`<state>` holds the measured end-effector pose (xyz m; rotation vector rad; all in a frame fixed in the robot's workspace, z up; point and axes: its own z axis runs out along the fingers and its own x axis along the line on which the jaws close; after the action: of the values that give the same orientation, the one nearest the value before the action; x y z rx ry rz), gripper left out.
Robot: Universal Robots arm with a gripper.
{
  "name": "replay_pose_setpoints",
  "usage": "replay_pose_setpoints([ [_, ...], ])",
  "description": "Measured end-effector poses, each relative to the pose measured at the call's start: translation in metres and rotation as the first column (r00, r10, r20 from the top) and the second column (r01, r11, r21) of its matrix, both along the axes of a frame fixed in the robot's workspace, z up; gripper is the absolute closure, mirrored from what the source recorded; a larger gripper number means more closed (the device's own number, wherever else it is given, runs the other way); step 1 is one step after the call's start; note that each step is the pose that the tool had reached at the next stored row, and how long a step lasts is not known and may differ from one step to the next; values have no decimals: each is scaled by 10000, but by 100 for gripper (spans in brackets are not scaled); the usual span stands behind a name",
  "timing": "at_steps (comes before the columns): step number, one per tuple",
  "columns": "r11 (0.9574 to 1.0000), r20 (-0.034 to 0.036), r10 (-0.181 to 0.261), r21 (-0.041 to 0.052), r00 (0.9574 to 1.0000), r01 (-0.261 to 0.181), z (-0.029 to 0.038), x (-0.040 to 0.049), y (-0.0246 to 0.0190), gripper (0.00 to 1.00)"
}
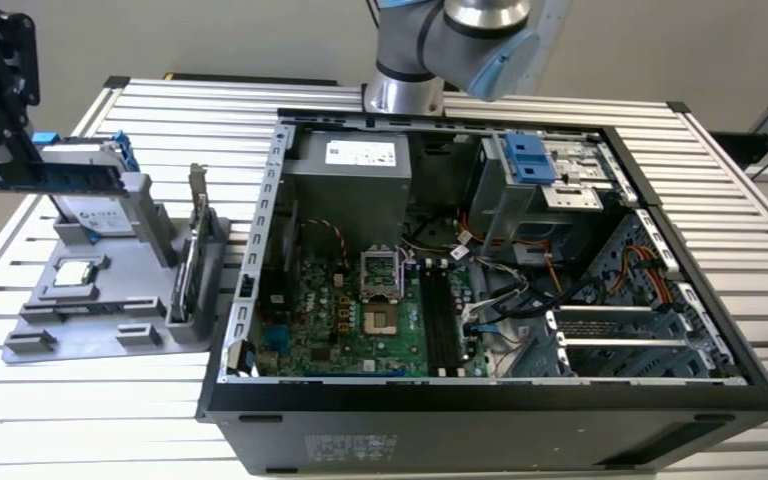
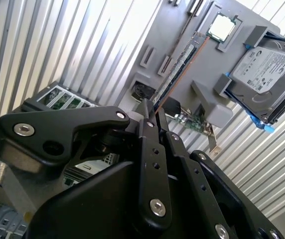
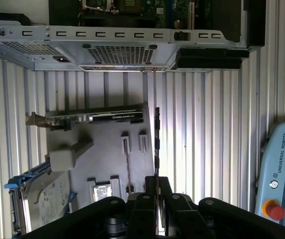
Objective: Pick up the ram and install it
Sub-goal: 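Pick up the ram and move it above insertion slot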
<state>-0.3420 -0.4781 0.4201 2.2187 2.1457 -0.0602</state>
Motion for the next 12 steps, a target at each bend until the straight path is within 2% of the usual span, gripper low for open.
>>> replay_pose_setpoints([
  [12,10000,0,0,0,10000,0,14,57,0,100],
])
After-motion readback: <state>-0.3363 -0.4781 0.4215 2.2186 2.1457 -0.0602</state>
